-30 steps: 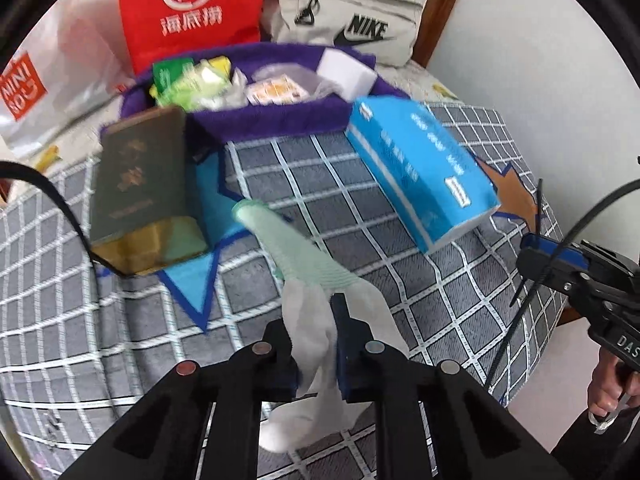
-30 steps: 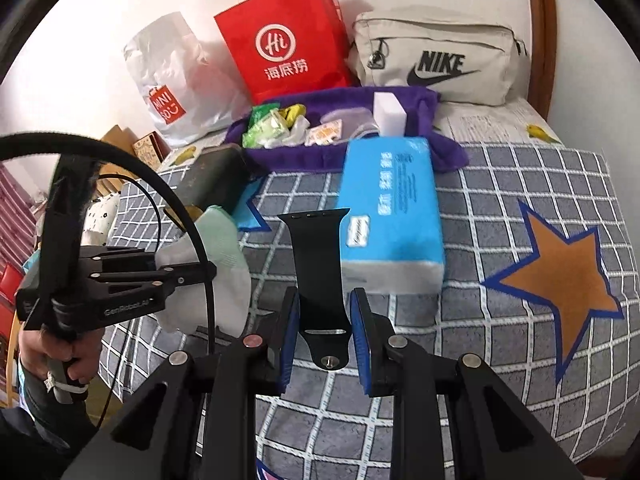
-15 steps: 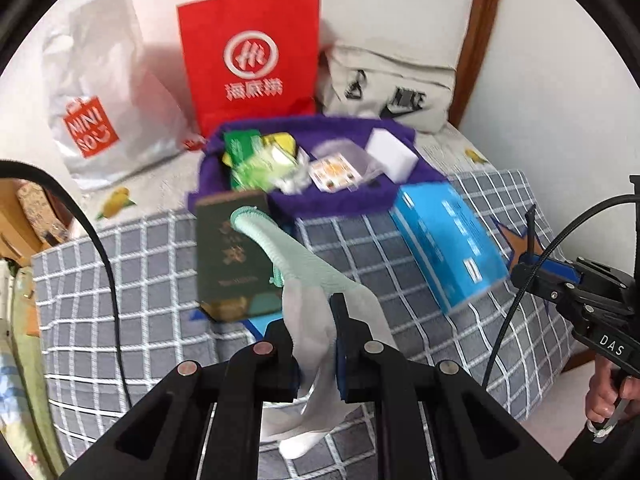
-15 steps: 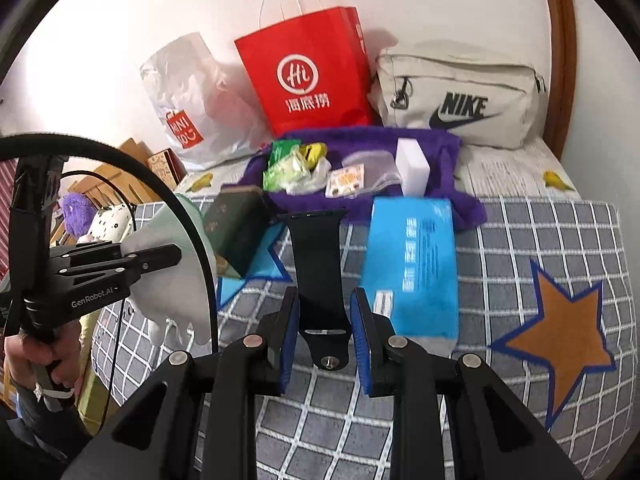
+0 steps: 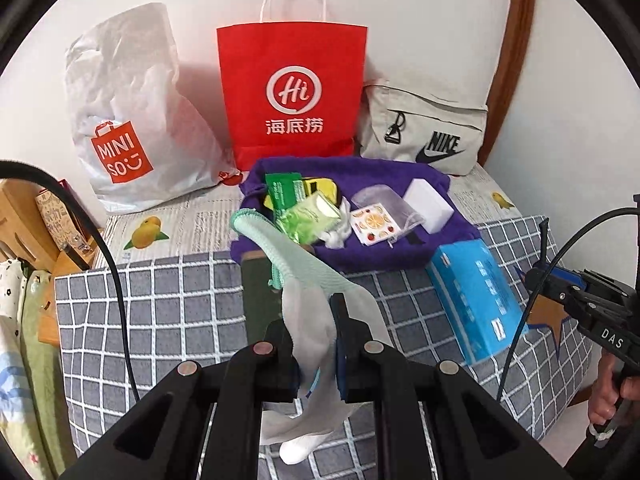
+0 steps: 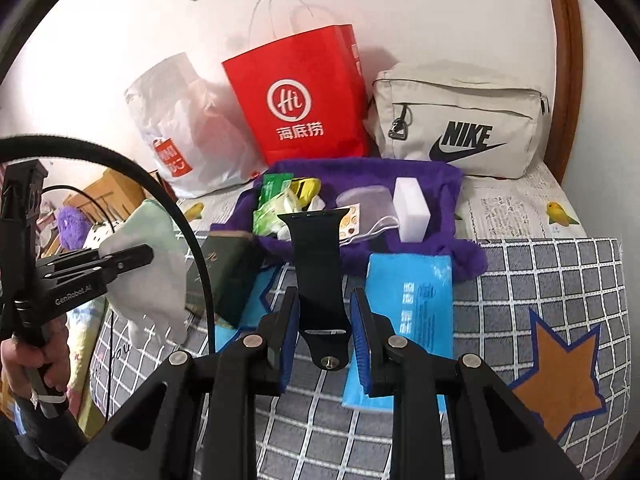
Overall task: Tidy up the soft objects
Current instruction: 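Carry the black strap with the right tool while the left tool carries the white glove to the towel, then release the black strap onto the towel with the right tool while the left tool releases the glove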
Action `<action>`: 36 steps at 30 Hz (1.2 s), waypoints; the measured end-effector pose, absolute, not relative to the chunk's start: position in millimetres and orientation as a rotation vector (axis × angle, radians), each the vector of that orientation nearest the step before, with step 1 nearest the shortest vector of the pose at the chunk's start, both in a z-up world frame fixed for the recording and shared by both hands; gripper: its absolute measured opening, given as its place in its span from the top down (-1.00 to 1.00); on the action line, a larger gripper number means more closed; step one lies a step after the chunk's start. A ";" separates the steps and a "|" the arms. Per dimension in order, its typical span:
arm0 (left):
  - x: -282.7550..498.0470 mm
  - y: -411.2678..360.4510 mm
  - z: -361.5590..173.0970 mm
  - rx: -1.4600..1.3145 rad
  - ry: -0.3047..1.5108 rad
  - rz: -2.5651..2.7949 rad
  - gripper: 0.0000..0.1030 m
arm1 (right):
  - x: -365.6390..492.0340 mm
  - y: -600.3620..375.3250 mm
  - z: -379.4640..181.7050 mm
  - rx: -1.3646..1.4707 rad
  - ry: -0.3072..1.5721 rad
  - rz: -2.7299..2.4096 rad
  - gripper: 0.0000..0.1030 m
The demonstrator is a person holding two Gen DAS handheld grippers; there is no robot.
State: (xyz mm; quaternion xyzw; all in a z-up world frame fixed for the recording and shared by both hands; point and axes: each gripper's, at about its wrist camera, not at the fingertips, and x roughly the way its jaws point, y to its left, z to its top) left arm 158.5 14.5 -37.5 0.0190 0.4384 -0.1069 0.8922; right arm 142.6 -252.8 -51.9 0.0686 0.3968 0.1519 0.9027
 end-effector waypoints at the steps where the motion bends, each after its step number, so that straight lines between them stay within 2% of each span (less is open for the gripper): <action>1: 163.0 15.5 -37.5 0.040 0.912 -0.223 0.75 | 146.1 -253.1 -51.3 0.142 0.818 0.311 0.51; 24: 270.8 14.0 -31.6 -0.018 0.888 -0.264 0.75 | 270.6 -268.2 -41.1 0.186 0.790 0.253 0.50; 36: 320.0 4.1 -28.5 -0.035 0.871 -0.284 0.75 | 316.8 -231.8 -22.4 0.123 0.745 0.339 0.51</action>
